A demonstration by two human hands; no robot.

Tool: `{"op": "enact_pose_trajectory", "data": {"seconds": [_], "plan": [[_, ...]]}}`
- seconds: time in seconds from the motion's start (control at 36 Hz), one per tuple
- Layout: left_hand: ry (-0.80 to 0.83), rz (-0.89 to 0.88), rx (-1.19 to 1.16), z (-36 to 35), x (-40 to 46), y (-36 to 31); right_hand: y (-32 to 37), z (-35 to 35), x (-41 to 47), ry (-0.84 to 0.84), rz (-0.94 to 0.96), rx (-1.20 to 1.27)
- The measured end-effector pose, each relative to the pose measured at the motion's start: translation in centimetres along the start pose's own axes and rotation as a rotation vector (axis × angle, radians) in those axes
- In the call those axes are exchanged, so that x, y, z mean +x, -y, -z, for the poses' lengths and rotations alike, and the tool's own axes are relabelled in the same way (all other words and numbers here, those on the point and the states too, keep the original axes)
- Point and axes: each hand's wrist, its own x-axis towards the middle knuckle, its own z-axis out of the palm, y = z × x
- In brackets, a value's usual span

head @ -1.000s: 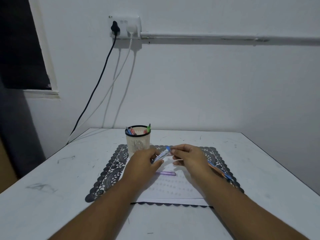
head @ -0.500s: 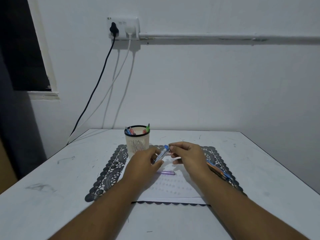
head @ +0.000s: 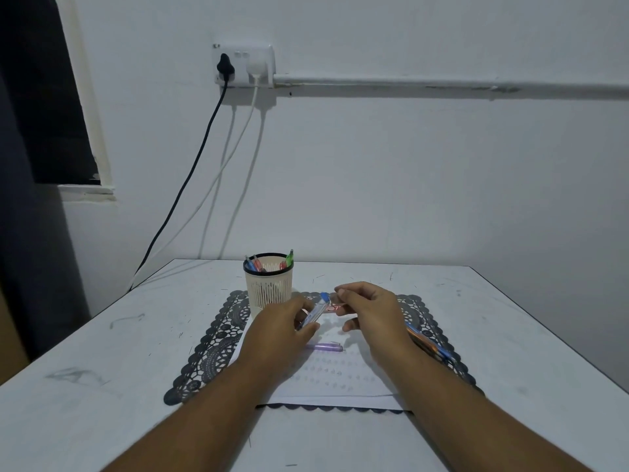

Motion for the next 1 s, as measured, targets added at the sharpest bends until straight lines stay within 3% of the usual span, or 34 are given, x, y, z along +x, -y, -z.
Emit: {"op": "enact_pose_trajectory", "data": {"seconds": [1.0], "plan": [[0.026,-0.073,0.014,-0.08,0.04,-0.08,-0.32,-0.03,0.24,0.061,0.028,-0.004]]}}
